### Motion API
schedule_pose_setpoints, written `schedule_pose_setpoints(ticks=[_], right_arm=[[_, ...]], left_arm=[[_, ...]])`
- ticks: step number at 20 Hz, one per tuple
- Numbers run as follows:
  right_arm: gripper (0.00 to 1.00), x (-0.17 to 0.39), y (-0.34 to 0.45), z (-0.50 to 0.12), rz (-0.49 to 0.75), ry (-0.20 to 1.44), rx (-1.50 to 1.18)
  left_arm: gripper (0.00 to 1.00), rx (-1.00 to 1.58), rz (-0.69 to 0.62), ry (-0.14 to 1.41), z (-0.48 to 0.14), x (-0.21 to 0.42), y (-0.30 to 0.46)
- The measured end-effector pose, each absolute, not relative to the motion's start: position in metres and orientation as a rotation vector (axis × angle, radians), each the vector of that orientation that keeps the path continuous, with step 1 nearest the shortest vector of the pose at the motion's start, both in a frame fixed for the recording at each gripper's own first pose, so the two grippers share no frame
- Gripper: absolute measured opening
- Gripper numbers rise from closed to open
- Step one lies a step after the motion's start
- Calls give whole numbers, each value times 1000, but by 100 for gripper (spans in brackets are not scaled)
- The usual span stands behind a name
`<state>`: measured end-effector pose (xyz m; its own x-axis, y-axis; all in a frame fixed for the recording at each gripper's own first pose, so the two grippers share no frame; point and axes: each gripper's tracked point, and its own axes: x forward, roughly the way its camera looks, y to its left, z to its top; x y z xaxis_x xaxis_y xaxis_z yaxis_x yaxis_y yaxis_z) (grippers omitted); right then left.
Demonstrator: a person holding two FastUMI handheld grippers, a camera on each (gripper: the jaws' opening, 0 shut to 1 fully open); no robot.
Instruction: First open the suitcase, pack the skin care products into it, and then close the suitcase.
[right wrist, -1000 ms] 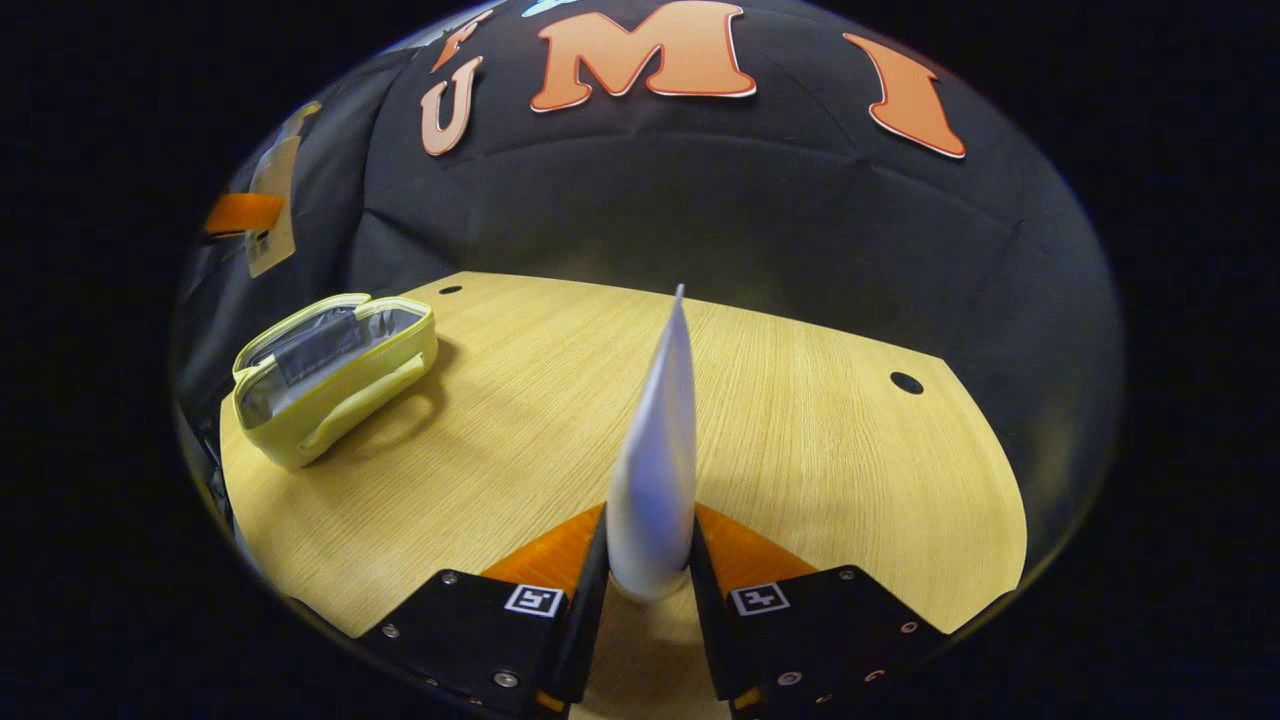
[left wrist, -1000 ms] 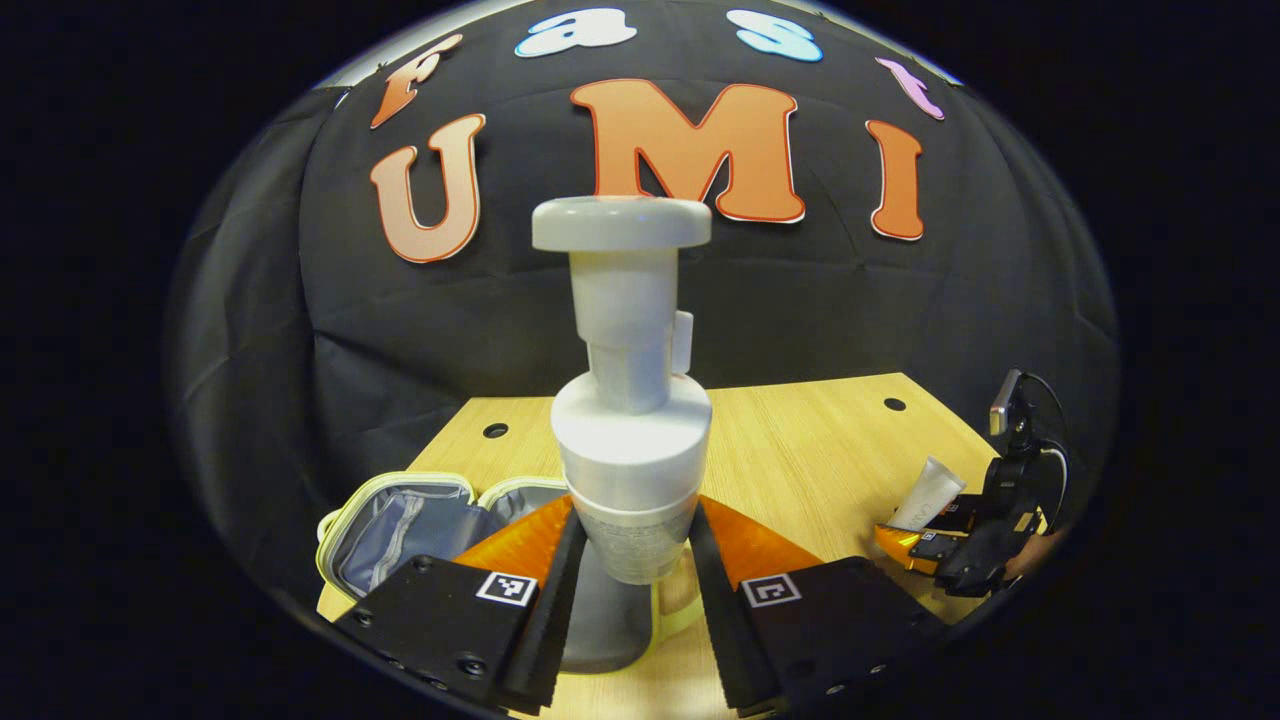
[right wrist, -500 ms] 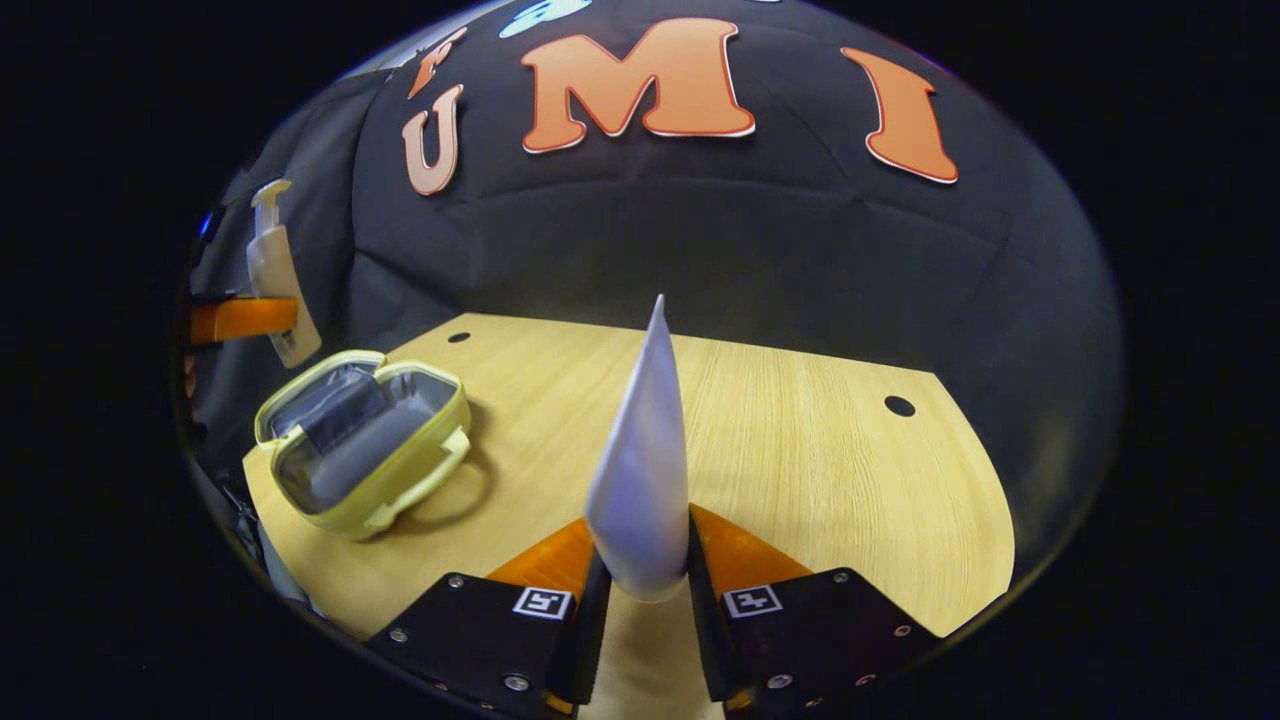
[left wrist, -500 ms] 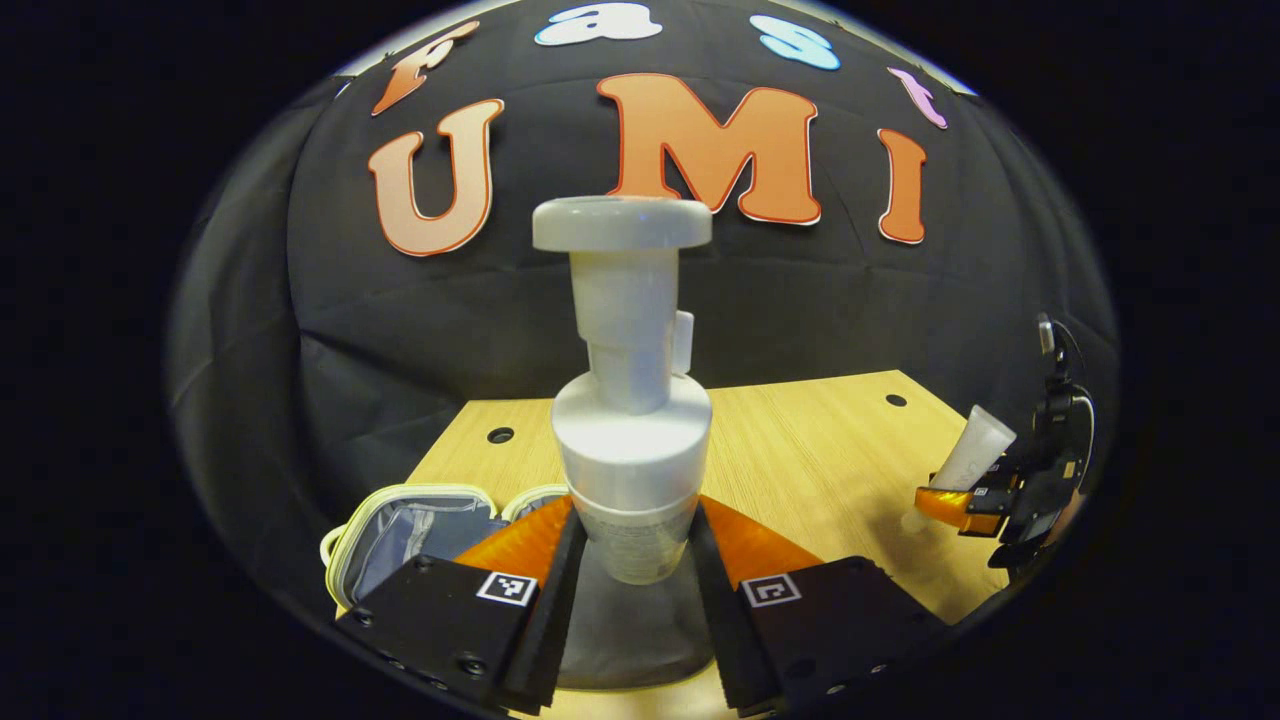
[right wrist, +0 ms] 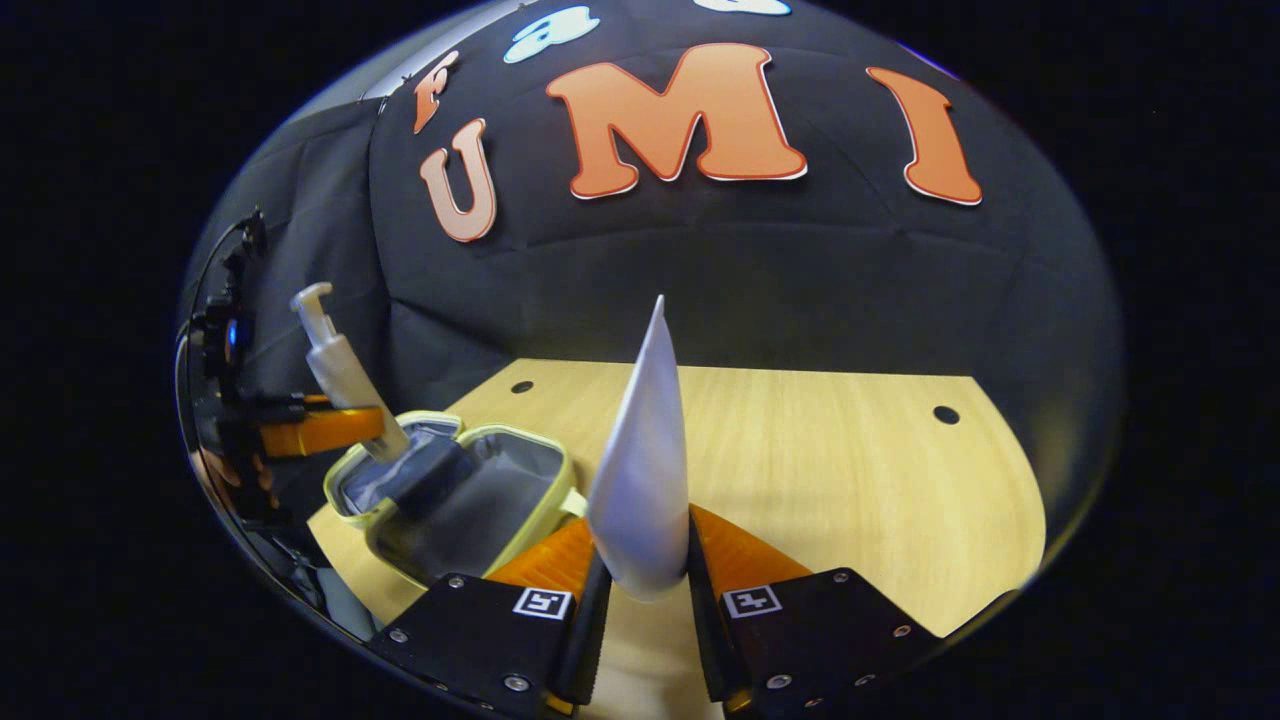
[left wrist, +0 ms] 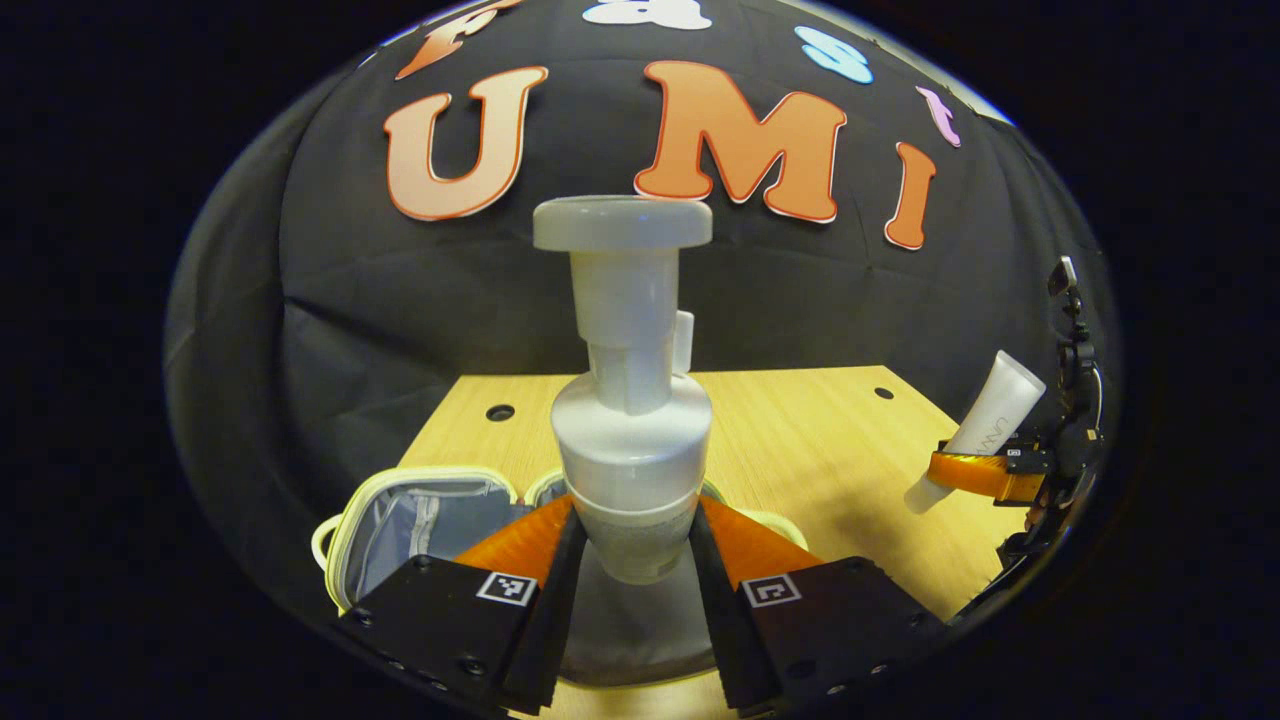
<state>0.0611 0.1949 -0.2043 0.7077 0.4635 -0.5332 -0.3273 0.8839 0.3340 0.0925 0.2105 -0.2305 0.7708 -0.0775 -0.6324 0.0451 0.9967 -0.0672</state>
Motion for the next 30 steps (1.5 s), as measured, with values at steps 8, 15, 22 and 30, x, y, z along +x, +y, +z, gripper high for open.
schedule_pose_setpoints(ticks=[8,15,22,30], right_arm=[[41,42,260,-196,444,673,240],[41,28,303,-201,434,742,294],[41,27,337,-210,515,829,390],[41,31,355,-235,557,939,427]], left_arm=[[60,-81,-146,883,-298,72,236],[60,-85,-220,1063,-336,60,237],[60,-123,-201,1277,-359,38,229],[61,-31,-85,1452,-373,30,228]])
